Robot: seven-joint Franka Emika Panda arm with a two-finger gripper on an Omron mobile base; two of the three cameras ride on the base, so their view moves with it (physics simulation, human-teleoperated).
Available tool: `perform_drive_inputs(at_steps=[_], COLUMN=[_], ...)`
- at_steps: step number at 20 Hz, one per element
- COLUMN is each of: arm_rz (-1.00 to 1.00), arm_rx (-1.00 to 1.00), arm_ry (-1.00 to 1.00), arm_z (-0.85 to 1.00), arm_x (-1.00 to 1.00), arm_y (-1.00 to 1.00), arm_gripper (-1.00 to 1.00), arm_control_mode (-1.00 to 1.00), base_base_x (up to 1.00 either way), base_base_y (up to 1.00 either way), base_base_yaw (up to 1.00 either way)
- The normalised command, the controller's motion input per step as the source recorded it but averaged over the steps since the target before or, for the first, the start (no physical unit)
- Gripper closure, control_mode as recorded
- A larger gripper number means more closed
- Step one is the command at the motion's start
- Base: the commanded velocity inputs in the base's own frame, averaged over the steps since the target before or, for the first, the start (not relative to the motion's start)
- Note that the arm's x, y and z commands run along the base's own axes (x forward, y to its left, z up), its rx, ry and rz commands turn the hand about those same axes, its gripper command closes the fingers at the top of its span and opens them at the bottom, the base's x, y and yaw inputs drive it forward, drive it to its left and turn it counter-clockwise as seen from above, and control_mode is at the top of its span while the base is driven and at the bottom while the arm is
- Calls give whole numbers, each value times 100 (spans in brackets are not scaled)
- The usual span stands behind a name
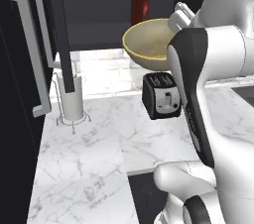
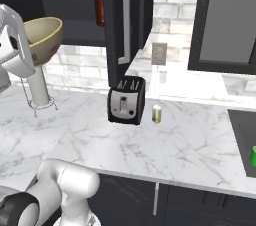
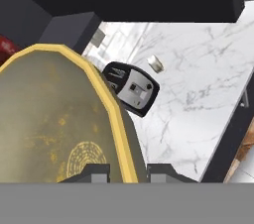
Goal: Pick the mug and place it in the sink. Pick the bowl and place it in the open cabinet and then close the cabinet.
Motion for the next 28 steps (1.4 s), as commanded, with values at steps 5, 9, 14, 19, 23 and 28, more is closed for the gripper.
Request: perform_drive_inputs(at_steps=[5,9,14,19,23,28], arm_rz=[6,1,0,-2,-2,-3], arm_rx=[0,0,-1,0,0,4], arm_ry=[0,0,0,-3,-3,-2], arm_z=[7,0,-4,-4,0,0], arm_x=[33,35,43,37,29,29], arm_y=[0,3,2,14,16,1], arm_gripper=[100,100,100,100,100,100], arm_control_mode=[-100,-100,-100,-100,-100,-100], base_base_x=[0,0,0,0,0,0], base_base_y=[0,0,0,0,0,0], base_base_yaw=[0,0,0,0,0,0])
